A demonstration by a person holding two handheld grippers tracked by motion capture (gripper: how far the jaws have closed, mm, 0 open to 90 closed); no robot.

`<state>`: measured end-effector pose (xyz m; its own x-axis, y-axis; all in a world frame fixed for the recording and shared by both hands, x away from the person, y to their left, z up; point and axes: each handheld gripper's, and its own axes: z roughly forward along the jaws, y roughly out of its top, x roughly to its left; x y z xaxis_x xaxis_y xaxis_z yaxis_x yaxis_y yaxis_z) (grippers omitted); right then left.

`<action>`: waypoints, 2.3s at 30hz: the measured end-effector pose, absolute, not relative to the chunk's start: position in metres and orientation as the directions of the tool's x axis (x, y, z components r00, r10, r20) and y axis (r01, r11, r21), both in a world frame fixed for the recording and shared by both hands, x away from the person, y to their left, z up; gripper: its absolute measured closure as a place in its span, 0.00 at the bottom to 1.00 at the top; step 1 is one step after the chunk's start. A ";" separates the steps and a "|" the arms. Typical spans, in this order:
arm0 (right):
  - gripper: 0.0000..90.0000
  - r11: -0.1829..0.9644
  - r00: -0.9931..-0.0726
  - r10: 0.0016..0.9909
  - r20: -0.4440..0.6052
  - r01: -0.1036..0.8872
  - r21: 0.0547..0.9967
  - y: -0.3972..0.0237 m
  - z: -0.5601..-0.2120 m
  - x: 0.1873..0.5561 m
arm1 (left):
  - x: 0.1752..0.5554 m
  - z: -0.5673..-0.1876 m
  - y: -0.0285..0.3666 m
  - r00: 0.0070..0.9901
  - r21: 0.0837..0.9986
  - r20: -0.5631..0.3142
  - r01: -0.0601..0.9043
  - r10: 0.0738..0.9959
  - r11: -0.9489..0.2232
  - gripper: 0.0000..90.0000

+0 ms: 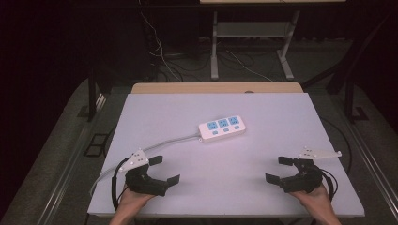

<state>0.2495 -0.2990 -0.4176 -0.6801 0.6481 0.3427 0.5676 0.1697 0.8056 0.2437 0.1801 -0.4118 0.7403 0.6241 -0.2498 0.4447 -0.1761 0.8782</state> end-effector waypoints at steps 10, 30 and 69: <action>0.00 0.173 -0.679 0.649 0.344 0.572 0.802 -0.301 -0.418 0.250 | 0.243 -0.412 0.179 0.747 0.876 -0.249 0.445 0.617 -0.185 0.00; 0.00 0.207 -0.689 0.642 0.337 0.578 0.789 -0.300 -0.420 0.250 | 0.241 -0.407 0.177 0.748 0.871 -0.233 0.445 0.621 -0.209 0.00; 0.00 0.220 -0.694 0.646 0.319 0.569 0.792 -0.301 -0.419 0.248 | 0.275 -0.371 0.151 0.795 0.832 -0.205 0.449 0.571 -0.327 0.00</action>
<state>0.2477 -0.3007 -0.4186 -0.6937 0.6457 0.3192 0.5692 0.2199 0.7922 0.2746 0.1510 -0.3713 0.7952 0.5708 -0.2046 0.4488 -0.3272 0.8316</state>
